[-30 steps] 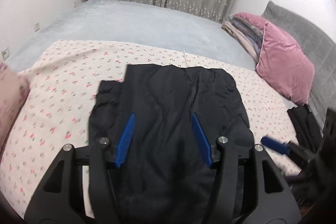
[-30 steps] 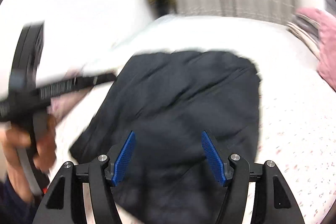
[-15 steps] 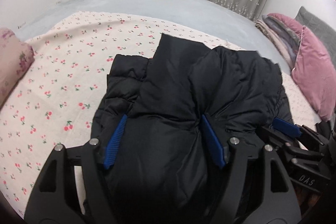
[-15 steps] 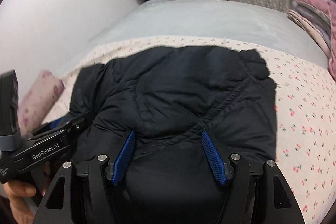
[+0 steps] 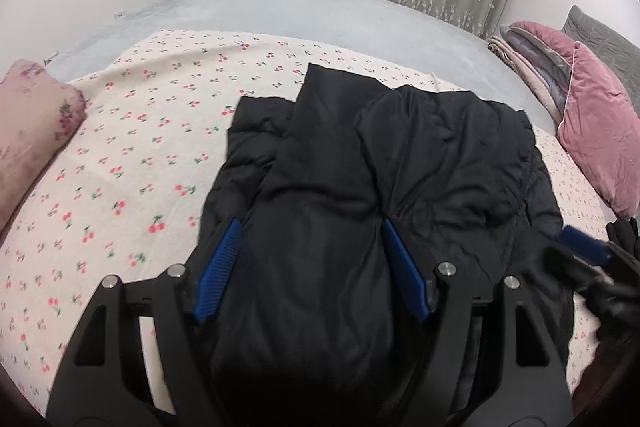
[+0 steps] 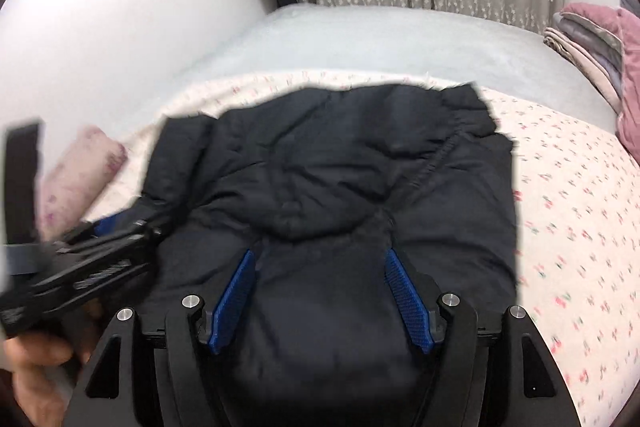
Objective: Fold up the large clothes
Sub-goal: 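Press the folded jacket flat with both open tools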
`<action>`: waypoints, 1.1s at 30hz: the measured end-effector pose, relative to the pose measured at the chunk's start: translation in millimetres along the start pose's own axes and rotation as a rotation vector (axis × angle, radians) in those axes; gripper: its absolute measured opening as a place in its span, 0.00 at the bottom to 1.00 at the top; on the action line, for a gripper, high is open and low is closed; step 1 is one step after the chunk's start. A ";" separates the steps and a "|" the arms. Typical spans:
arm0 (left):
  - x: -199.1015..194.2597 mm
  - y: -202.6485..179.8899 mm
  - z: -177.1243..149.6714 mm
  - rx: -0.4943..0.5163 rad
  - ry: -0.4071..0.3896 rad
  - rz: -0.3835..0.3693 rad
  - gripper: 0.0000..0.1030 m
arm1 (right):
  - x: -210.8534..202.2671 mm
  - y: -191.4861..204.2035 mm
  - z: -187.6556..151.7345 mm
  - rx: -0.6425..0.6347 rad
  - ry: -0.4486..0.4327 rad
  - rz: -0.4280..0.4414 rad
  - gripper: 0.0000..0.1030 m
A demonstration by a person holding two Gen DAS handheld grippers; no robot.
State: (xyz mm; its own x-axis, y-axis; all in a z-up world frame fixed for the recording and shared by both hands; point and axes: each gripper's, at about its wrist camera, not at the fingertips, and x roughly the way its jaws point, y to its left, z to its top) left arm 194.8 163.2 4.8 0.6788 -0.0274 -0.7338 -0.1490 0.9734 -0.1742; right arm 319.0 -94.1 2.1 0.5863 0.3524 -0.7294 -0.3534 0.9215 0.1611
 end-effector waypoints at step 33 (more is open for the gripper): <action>-15.3 80.2 -59.2 -0.173 0.265 -0.242 0.83 | -31.8 -102.8 -102.1 0.546 0.186 0.276 0.80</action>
State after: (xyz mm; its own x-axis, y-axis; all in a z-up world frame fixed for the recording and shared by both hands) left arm 129.9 228.2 -36.8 0.5031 -0.3311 -0.7983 -0.1418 0.8796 -0.4541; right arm 262.3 -216.8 -59.1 0.3734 0.5997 -0.7077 -0.0220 0.7684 0.6395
